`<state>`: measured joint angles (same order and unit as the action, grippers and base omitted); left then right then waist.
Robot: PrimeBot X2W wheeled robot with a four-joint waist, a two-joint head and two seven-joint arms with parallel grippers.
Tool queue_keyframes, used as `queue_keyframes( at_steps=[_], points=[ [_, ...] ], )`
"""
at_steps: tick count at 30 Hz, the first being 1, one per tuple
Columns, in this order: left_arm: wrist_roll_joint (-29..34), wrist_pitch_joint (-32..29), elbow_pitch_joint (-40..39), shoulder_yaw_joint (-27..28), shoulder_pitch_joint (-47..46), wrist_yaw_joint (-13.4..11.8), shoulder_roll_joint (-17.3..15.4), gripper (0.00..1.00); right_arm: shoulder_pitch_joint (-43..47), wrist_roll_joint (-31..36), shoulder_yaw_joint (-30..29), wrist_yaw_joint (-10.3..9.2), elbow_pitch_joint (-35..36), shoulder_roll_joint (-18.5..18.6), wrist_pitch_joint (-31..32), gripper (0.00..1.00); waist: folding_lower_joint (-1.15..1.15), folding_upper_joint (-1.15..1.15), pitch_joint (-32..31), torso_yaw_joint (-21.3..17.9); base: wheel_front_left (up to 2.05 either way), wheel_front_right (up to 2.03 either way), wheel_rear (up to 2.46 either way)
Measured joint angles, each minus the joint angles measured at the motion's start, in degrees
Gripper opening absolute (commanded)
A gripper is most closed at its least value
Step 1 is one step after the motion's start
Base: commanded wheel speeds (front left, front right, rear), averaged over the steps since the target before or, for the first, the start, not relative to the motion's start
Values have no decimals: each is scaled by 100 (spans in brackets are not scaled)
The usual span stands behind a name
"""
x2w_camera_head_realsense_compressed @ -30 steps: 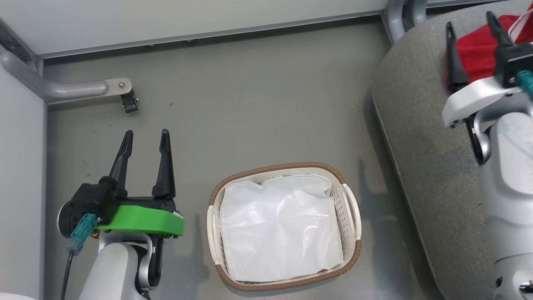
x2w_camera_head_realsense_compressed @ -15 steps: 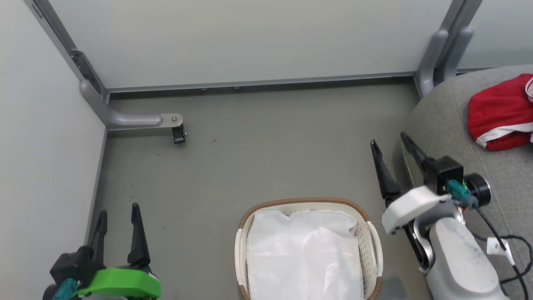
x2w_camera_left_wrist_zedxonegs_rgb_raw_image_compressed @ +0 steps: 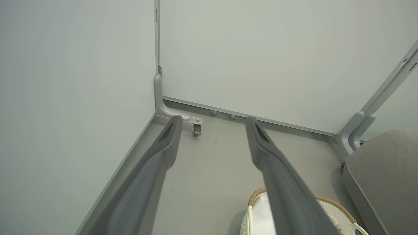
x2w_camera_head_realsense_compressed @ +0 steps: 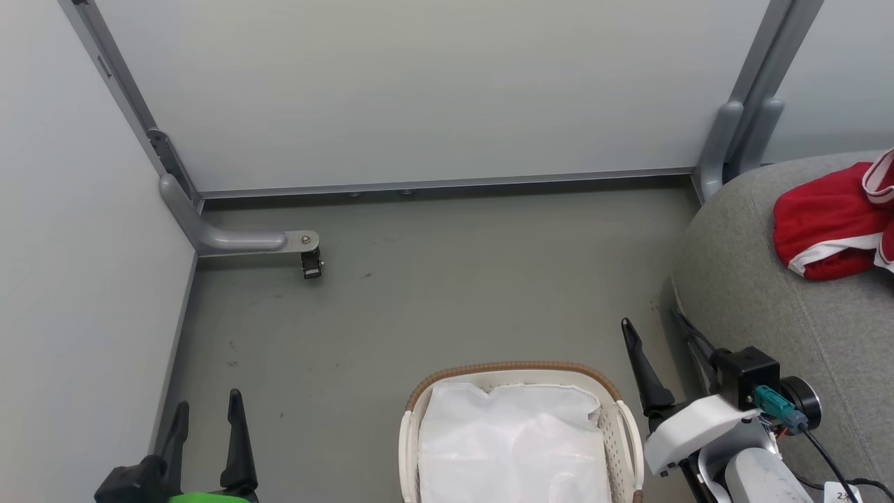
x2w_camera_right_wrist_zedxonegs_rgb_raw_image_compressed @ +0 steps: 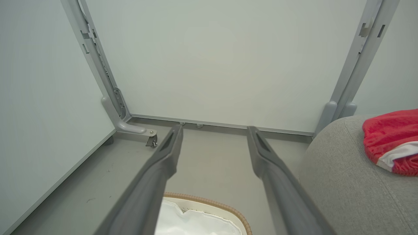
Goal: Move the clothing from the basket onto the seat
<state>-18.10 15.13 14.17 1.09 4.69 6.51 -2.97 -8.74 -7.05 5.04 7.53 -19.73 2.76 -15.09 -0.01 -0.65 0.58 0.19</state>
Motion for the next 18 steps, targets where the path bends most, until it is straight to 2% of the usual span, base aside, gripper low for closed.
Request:
queue_keyframes(
  at_steps=[18],
  points=[
    [-104, 0, -52, -90, 31, 31, 8, 100, 54, -101, 71, 0, -23, 0, 0, 100, 0, 0, -77, -18, 0, 0, 0]
  ],
)
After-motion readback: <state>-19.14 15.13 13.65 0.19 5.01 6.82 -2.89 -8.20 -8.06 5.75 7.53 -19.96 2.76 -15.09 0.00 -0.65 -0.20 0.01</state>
